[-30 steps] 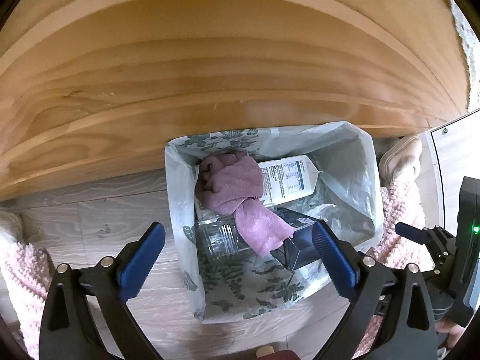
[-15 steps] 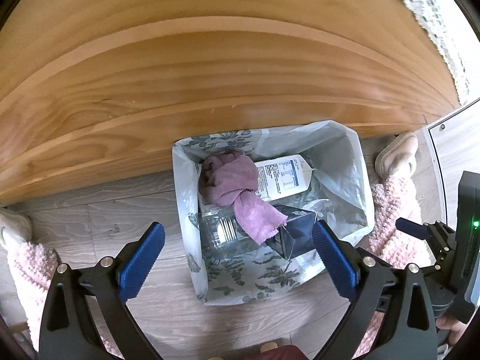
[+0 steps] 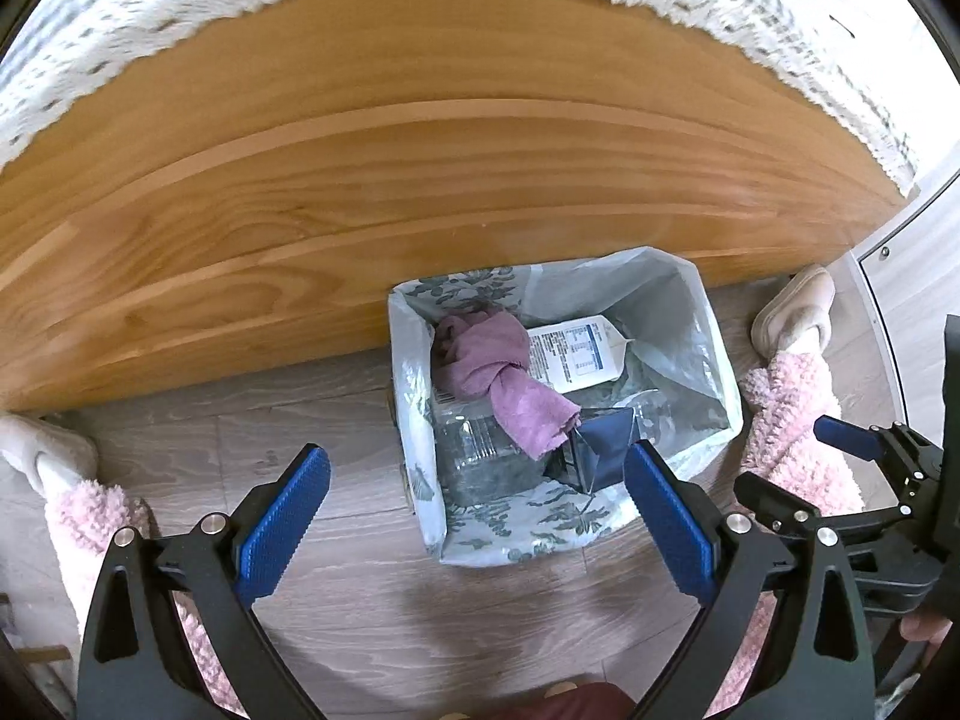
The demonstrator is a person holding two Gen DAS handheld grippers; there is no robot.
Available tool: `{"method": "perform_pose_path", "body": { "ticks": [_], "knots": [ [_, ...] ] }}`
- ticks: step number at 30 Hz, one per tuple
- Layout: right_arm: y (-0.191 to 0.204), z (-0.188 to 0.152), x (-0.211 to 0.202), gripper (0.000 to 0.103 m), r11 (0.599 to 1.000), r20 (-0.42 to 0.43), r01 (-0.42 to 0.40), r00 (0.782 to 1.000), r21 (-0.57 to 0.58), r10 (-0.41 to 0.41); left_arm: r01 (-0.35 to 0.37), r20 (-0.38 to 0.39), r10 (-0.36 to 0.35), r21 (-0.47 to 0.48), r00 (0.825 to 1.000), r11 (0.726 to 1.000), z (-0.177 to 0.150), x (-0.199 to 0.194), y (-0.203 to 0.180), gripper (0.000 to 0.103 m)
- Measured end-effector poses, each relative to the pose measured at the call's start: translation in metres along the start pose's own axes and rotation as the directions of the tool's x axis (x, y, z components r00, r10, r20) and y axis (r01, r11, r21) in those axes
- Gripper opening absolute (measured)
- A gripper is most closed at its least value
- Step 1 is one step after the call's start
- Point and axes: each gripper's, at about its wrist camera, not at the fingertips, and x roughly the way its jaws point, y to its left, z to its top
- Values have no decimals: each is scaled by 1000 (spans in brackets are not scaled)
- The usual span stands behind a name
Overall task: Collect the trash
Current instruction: 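Raise both tools from the bin and move toward the trash on the bed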
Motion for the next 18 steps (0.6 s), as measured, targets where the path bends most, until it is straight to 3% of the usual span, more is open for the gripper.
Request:
{"method": "perform_pose_path", "body": {
  "ticks": [8,14,18],
  "knots": [
    [11,-31,-31,91,1000,141,26,990,6,-26,27,64,-25,-40,998,999,-31,-25,3,95],
    [15,-51,-50,91,999,218,21,976,42,-30,41,131,-47,45,990,998,-46,-43,-6,95],
    [19,-61,-57,91,998,248,30,968,47,-41,73,151,-80,48,985,996,-54,-53,-6,95]
  ]
}}
